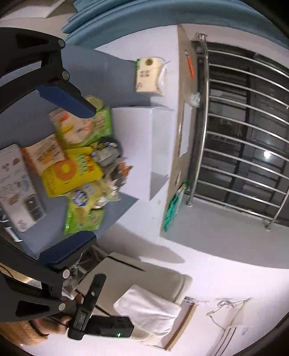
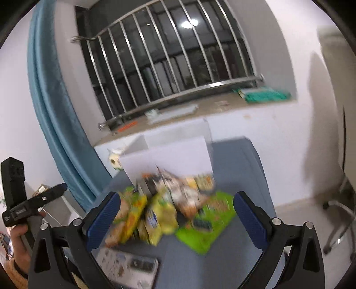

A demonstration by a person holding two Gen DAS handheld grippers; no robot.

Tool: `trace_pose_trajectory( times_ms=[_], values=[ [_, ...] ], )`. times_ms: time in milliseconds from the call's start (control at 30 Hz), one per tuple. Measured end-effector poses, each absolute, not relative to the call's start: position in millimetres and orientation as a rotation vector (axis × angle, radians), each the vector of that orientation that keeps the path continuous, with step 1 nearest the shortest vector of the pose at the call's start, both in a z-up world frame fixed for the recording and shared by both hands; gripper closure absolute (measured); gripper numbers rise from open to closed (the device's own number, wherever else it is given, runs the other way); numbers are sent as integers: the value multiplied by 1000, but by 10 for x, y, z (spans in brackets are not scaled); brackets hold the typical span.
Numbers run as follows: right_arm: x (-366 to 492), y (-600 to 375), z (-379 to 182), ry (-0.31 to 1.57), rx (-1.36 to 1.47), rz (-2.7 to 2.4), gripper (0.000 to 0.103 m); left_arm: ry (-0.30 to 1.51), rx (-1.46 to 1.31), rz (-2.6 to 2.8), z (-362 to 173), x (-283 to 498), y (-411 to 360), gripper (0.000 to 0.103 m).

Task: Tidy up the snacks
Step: 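Grasp the green seaweed package with the right tool, then grasp the round bread package with the left tool while the right tool lifts the seaweed pack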

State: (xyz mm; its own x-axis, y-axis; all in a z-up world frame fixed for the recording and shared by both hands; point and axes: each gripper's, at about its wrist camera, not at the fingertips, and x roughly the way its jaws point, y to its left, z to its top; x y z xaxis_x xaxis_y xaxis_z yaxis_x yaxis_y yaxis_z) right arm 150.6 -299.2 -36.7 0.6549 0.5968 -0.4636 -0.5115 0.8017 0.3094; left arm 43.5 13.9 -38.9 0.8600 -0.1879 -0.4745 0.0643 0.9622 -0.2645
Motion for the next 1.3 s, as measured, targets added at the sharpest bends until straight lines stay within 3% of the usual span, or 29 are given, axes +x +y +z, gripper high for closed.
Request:
trace_pose_trajectory(
  times_ms=[433,833,1000,1067,1167,1300],
  values=[
    [2074,-2870,-1181,913,114,404,0,508,-244,-136,-433,338,135,0],
    [2839,-2333,-1518,1033,39,210,1,540,-249,-110,-574,293,217,0],
    [2812,-2314,-1598,1029,-25,187,12,551,-265,-108,-631,308,261,0],
    [2753,-2301,-1608,1018,-88,181,28,557,-264,-110,-660,324,258,0],
    [2650,-2358,-1592,1006,-123,227,39,575,-249,-105,-711,363,251,0],
    [2554,-2527,-1484,967,-88,273,41,619,-229,-73,-829,462,304,0]
  ],
)
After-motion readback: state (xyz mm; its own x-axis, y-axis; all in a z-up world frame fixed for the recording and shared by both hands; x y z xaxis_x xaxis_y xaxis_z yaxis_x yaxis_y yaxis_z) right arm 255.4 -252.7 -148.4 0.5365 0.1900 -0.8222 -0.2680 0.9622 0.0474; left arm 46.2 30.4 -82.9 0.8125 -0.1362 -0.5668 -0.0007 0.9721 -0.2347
